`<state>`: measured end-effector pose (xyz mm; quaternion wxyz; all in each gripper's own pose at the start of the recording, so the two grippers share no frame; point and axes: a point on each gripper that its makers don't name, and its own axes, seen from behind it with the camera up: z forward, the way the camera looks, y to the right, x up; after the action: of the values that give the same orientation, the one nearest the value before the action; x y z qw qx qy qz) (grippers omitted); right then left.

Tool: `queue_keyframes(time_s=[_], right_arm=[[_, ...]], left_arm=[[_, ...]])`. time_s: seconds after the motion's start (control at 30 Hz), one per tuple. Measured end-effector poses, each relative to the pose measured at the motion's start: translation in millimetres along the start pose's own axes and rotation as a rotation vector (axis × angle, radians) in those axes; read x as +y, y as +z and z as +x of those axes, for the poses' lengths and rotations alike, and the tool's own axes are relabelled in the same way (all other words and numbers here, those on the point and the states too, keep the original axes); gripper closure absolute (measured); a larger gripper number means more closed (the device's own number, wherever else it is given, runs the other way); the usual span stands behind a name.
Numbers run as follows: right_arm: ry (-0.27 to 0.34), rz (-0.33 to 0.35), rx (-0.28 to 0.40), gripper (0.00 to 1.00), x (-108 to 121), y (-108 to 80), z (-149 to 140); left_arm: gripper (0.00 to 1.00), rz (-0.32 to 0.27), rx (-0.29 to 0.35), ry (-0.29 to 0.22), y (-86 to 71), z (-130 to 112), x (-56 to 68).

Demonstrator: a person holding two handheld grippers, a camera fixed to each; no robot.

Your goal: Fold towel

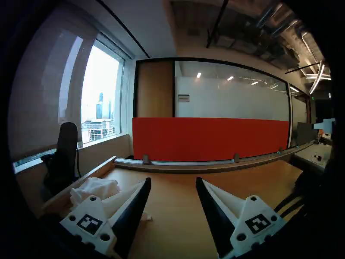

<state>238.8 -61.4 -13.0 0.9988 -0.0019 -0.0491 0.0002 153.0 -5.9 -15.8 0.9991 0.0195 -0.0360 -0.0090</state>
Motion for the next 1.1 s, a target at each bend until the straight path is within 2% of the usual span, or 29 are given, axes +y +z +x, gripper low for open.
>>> queue_keyframes(time_s=[0.3, 0.4, 0.63, 0.9, 1.1], right_arm=[[0.004, 0.001, 0.010, 0.06, -12.0, 5.4, -10.1], [0.005, -0.001, 0.015, 0.06, -14.3, 7.6, -17.3], [0.002, -0.004, 0.011, 0.06, -16.9, 11.1, -44.5], [-0.014, -0.016, -0.025, 0.06, -14.6, 16.8, -80.7], [-0.020, -0.025, -0.036, 0.06, -12.4, 20.8, -94.4]], left_arm=[[0.24, 0.008, 0.004, -0.013, 1.9, -43.1, -4.9], [0.24, 0.007, 0.019, -0.022, 4.8, -54.1, -8.0], [0.24, 0.010, 0.038, -0.007, 11.2, -86.9, -13.2], [0.24, 0.005, 0.041, 0.013, 17.9, -127.8, -10.4], [0.24, 0.006, 0.056, 0.023, 22.4, -139.3, -7.3]])
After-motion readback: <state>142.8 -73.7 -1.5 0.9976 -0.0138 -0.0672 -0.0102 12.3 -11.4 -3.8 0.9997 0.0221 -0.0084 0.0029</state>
